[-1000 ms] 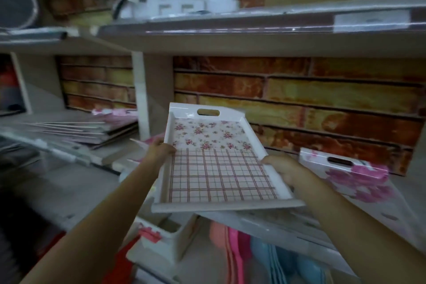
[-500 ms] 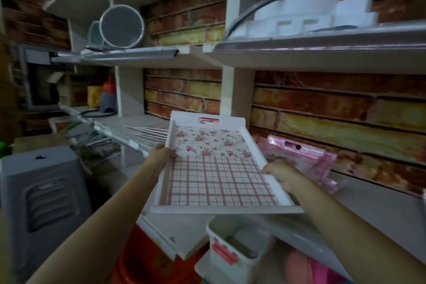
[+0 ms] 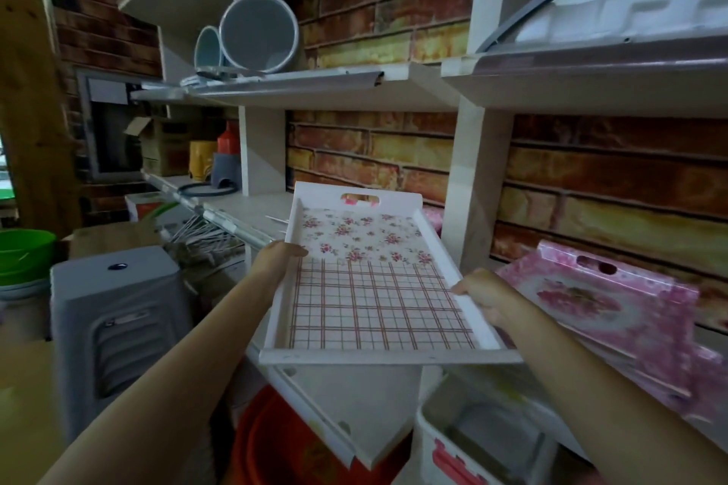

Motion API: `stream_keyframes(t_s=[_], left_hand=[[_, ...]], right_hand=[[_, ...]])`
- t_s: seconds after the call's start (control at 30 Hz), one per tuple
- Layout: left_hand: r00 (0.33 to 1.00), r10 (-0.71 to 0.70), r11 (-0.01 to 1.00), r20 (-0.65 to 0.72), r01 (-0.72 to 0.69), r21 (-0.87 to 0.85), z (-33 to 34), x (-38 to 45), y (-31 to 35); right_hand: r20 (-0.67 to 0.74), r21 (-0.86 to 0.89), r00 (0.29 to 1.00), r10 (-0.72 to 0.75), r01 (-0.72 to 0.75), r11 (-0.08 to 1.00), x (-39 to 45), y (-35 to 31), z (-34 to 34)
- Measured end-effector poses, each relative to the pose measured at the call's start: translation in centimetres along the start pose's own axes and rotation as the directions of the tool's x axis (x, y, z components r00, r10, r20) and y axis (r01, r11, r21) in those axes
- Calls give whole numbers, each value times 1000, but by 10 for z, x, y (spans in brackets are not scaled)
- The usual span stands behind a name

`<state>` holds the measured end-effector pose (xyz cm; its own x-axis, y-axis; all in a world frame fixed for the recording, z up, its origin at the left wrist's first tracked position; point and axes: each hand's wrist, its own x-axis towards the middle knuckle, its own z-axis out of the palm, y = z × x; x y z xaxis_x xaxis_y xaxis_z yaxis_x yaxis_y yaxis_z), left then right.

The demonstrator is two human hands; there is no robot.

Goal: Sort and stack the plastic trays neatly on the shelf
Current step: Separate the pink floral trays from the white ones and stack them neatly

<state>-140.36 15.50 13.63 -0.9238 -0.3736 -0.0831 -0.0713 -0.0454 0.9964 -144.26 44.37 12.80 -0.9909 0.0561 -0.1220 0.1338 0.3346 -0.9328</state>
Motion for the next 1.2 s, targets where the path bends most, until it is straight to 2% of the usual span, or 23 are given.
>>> stream_keyframes(t_s=[0.1, 0.3, 0.57, 0.7, 0.97, 1.2], left_hand=[[998, 7, 1000, -57, -7, 1, 3, 22, 7], [996, 37, 998, -76, -33, 60, 19, 83, 29], [996, 81, 985, -23, -76, 155, 47, 159, 54], [991, 121, 966, 64, -132, 220, 60, 193, 57], [966, 97, 935, 239, -171, 311, 77, 259, 57], [902, 107, 910, 419, -259, 323, 82, 323, 48]], right_hand=[[7, -17, 1000, -12, 13, 1000, 21, -11, 6], [21, 3, 999, -27, 26, 1000, 79, -34, 11], [-8, 20, 999, -36, 36, 999, 150, -57, 9], [-52, -26, 998, -22, 21, 999, 171, -62, 8], [-197, -148, 980, -14, -15, 989, 193, -68, 22], [-315, -96, 944, 96, -132, 987, 213, -69, 44]])
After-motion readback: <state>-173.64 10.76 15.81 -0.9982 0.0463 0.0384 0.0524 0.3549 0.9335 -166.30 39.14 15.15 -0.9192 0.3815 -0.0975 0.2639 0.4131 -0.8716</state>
